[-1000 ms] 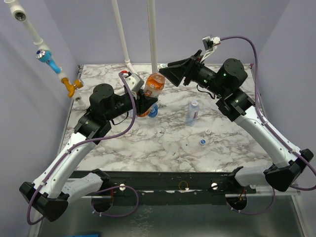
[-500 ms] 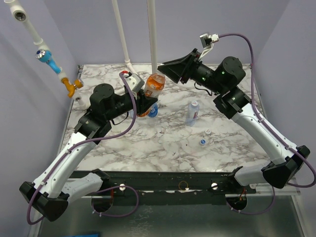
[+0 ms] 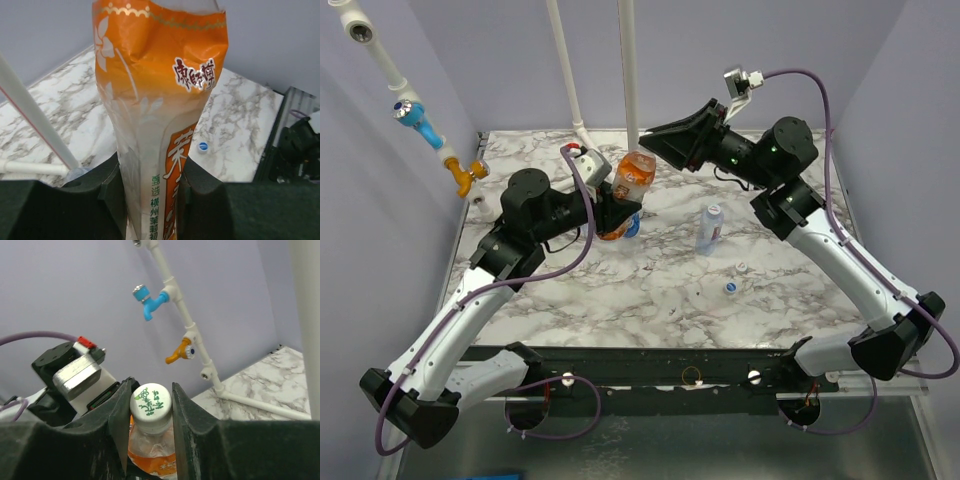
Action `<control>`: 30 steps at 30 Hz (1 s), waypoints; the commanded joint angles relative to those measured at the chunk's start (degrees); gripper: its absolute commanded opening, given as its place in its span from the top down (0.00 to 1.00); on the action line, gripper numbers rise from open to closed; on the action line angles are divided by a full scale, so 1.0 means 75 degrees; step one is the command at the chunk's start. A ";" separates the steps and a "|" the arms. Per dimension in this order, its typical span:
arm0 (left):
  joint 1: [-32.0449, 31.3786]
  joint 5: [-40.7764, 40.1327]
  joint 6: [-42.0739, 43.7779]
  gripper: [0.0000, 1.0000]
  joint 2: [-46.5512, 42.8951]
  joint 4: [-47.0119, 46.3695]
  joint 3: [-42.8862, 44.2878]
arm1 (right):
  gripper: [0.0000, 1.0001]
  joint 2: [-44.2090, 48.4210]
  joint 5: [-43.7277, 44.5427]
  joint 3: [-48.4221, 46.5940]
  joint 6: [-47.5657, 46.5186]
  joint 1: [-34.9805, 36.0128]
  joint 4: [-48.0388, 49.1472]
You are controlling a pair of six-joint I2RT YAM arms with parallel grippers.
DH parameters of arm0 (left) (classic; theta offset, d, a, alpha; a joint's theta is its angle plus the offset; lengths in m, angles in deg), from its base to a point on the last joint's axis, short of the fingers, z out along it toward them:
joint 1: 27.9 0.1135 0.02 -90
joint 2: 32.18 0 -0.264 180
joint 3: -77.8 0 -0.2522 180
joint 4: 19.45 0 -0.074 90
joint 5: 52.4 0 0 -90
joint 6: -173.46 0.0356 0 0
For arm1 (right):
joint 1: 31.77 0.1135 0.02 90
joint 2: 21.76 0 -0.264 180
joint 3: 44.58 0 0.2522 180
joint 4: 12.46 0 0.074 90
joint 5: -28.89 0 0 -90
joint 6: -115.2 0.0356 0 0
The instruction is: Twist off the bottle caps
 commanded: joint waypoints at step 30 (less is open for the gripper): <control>-0.0013 0.0930 0.0684 0.91 -0.0412 0.0560 -0.0057 | 0.09 0.0547 0.0718 -0.0751 -0.1312 -0.0013 -0.1953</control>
